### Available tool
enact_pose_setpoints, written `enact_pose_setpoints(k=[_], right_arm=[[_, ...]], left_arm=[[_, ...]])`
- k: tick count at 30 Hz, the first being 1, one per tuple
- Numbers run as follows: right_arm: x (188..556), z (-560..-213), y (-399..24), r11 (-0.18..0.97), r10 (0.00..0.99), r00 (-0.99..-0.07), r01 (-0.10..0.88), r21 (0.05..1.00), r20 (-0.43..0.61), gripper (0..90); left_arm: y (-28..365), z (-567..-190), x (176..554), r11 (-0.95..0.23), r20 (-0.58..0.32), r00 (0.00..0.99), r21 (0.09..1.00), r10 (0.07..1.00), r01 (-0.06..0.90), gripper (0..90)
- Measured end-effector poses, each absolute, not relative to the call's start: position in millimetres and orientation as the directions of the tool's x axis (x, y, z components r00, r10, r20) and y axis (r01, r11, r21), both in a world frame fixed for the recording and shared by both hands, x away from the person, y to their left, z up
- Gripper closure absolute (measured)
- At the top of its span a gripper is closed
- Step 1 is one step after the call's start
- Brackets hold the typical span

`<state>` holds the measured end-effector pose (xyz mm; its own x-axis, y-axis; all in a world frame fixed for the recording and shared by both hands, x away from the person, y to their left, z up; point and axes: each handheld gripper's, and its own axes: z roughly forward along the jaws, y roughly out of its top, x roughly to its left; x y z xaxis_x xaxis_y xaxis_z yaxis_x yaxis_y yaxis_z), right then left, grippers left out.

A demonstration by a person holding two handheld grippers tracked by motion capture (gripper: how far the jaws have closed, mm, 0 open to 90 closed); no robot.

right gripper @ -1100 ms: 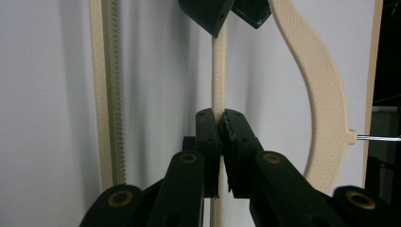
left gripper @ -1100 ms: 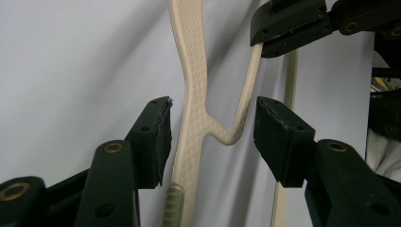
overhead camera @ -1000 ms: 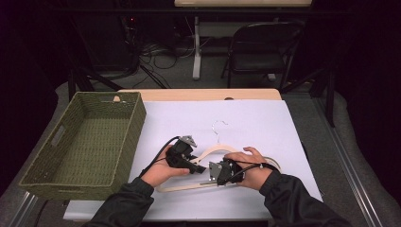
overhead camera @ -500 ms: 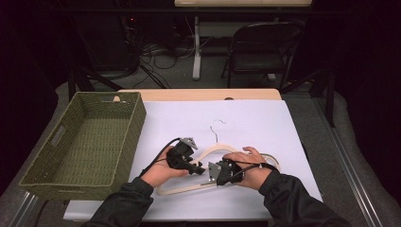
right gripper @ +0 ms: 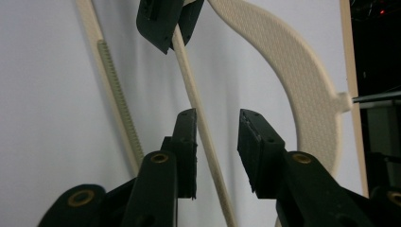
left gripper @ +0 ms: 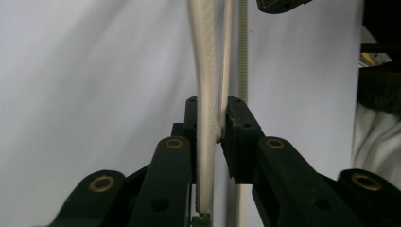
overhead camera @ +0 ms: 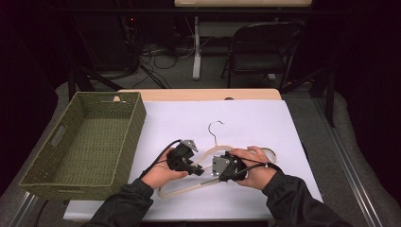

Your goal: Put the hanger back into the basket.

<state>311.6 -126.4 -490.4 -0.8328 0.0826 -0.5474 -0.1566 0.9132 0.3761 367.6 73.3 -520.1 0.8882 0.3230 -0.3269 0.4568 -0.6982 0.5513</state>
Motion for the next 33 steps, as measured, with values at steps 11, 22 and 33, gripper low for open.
enact_pose_setpoints(k=[11,22,33], right_arm=[[309.1,-487.8,-134.1,0.909,0.129,-0.858,-0.098,0.405,-0.497,63.3],[310.8,-489.4,-137.1,0.904,0.149,-0.877,-0.066,0.422,-0.456,60.5],[313.1,-491.4,-164.7,0.881,0.243,-0.876,0.019,0.474,-0.417,57.6]], left_arm=[[75.6,-514.7,366.3,-0.685,-0.326,0.896,0.579,0.302,0.442,87.4],[77.8,-512.0,367.0,-0.670,-0.332,0.894,0.594,0.300,0.445,87.5],[89.5,-496.4,362.4,-0.624,-0.281,0.876,0.619,0.392,0.478,87.5]])
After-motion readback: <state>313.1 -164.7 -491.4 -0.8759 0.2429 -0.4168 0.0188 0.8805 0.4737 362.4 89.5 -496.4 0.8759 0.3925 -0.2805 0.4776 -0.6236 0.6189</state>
